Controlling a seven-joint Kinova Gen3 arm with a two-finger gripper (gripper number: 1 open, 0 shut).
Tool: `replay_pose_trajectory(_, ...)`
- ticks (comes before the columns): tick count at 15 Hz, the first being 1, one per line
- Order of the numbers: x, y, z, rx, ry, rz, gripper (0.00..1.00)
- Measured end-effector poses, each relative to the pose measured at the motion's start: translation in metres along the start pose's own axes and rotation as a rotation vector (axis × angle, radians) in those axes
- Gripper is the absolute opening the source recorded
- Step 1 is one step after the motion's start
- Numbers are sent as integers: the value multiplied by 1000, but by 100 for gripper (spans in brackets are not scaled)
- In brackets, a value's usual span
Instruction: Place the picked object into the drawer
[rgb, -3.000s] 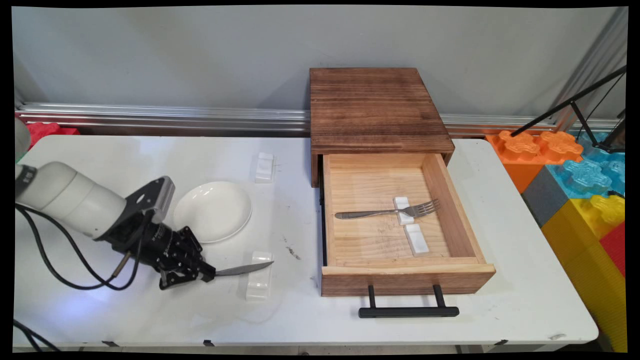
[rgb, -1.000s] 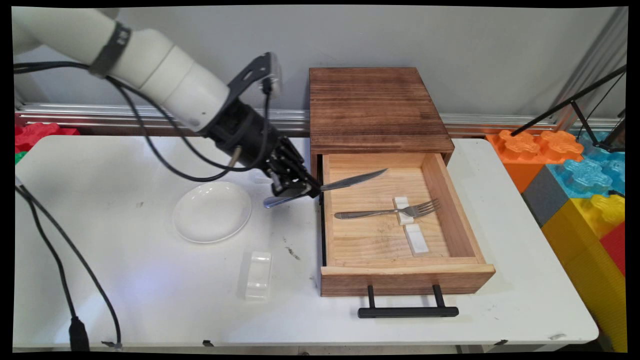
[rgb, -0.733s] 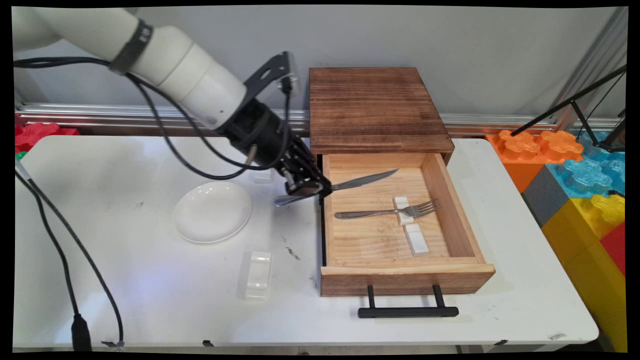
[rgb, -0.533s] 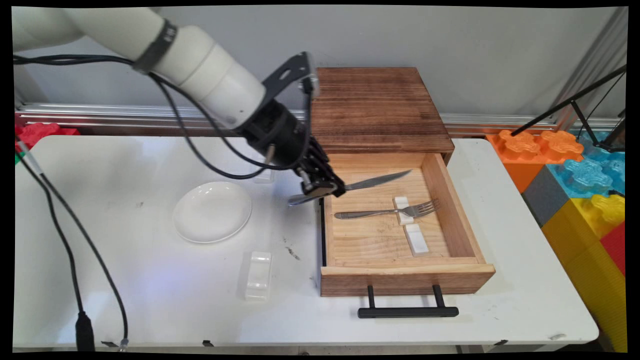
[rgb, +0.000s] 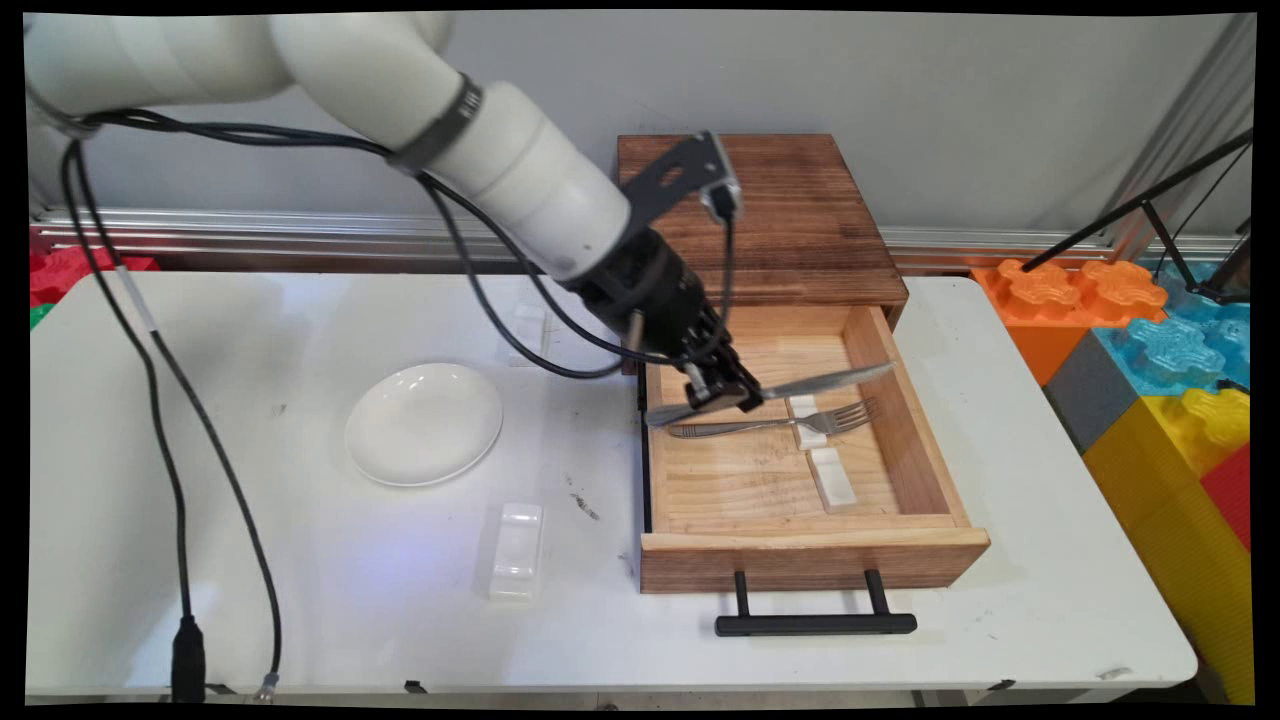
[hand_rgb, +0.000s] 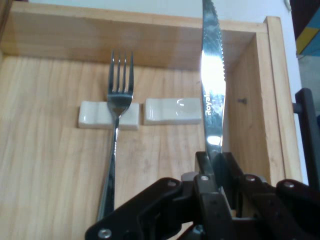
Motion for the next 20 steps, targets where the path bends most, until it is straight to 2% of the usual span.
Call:
replay_pose_trajectory(5,6,1,42,-13,1,-1,0)
replay_pose_trajectory(10,-1,-2,78,-10,2,0,0)
replay_pose_trajectory(20,-23,-9,121,-6,-17,-12,0)
